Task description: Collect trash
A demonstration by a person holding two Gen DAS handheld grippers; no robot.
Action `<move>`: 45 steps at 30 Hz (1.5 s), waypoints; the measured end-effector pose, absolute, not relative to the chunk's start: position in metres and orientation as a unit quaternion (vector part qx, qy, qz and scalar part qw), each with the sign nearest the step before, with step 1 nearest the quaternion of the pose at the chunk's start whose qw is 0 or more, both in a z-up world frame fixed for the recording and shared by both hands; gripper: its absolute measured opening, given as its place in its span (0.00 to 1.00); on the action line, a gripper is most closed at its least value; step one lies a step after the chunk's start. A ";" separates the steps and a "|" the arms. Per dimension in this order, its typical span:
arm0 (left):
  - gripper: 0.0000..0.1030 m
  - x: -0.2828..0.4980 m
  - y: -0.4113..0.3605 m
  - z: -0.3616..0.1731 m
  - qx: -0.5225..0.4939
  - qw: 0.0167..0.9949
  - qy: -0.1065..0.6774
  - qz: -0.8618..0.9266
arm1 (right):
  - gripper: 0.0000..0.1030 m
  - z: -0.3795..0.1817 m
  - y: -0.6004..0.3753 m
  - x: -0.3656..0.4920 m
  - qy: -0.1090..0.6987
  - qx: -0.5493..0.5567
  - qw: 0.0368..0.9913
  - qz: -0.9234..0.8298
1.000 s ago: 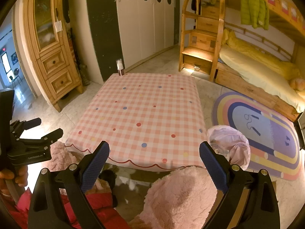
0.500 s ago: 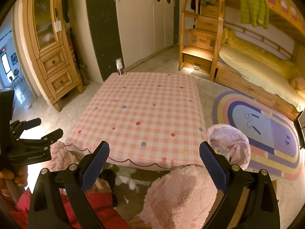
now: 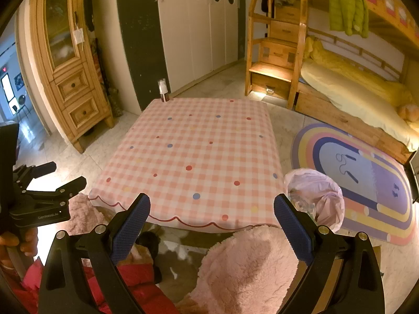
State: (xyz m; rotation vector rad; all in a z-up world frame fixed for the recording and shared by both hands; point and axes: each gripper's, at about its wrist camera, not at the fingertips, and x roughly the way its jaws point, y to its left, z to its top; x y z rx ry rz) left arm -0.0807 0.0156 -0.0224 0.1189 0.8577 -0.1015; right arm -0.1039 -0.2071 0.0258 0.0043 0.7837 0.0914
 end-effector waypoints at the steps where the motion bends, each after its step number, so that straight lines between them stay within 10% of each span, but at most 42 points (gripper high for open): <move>1: 0.93 -0.081 0.016 -0.023 0.058 0.906 0.416 -0.050 | 0.91 0.026 -0.207 -0.104 0.382 0.003 0.923 0.045; 24: 0.93 -0.060 0.008 -0.031 0.048 0.904 0.416 -0.090 | 0.92 0.006 -0.295 -0.121 0.351 0.031 0.934 -0.068; 36: 0.93 -0.040 -0.012 -0.049 0.031 0.888 0.435 -0.146 | 0.92 -0.226 -0.439 -0.177 0.484 0.122 0.843 -0.201; 45: 0.93 -0.026 -0.027 -0.066 0.056 0.875 0.459 -0.142 | 0.94 -0.275 -0.457 -0.172 0.433 0.103 0.876 -0.184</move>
